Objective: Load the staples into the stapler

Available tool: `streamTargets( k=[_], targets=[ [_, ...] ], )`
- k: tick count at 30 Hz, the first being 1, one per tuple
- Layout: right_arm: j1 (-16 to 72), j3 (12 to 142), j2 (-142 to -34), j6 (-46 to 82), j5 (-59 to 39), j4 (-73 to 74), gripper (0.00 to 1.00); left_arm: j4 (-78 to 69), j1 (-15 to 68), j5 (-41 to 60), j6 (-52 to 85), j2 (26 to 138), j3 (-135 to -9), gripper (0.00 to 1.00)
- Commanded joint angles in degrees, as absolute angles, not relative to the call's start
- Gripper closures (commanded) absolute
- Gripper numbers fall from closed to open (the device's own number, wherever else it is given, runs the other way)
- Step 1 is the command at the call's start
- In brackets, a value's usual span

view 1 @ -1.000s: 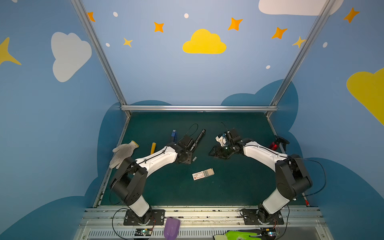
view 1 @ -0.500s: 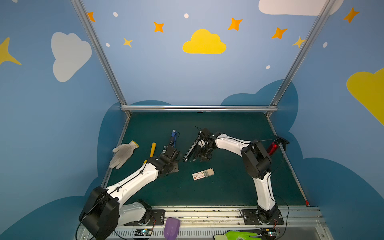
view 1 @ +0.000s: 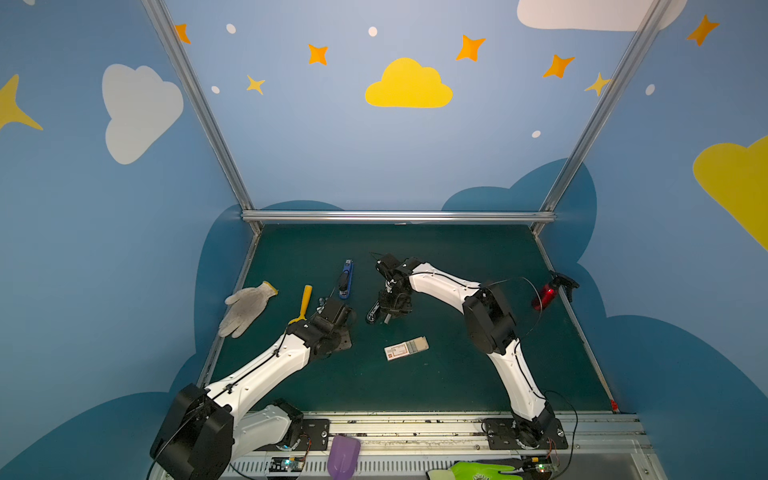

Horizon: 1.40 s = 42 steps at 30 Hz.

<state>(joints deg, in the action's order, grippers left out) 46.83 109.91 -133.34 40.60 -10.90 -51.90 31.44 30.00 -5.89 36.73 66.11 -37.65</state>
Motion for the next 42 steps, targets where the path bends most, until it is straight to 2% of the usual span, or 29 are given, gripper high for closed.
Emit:
streamTargets(
  k=[1, 5, 14, 21, 26, 35, 42],
  targets=[
    [48.9, 110.3, -137.1, 38.5, -3.2, -59.7, 0.6, 30.8, 29.6, -5.6, 37.1, 65.7, -37.4, 0.49],
    [50.2, 110.6, -137.1, 37.1, 0.4, -61.7, 0.69, 30.2, 29.5, -4.8, 37.4, 66.3, -37.4, 0.49],
    [50.8, 103.3, -131.4, 35.6, 3.5, -60.1, 0.7, 28.5, 29.5, -2.7, 38.0, 67.9, -38.0, 0.49],
    [49.7, 95.9, -122.8, 34.1, -4.2, -51.6, 0.57, 26.6, 29.6, 2.2, 36.8, 70.4, -40.1, 0.49],
    [47.2, 88.0, -113.9, 34.6, -5.3, -46.0, 0.57, 25.4, 30.6, 4.0, 39.3, 72.7, -43.0, 0.49],
    [39.3, 69.7, -99.8, 36.1, -6.7, -39.0, 0.57, 27.7, 36.1, 4.3, 47.3, 87.1, -55.1, 0.5],
    [35.2, 61.1, -93.3, 36.0, -8.2, -35.4, 0.57, 33.9, 40.9, 1.0, 48.0, 100.7, -68.4, 0.52]
  ],
)
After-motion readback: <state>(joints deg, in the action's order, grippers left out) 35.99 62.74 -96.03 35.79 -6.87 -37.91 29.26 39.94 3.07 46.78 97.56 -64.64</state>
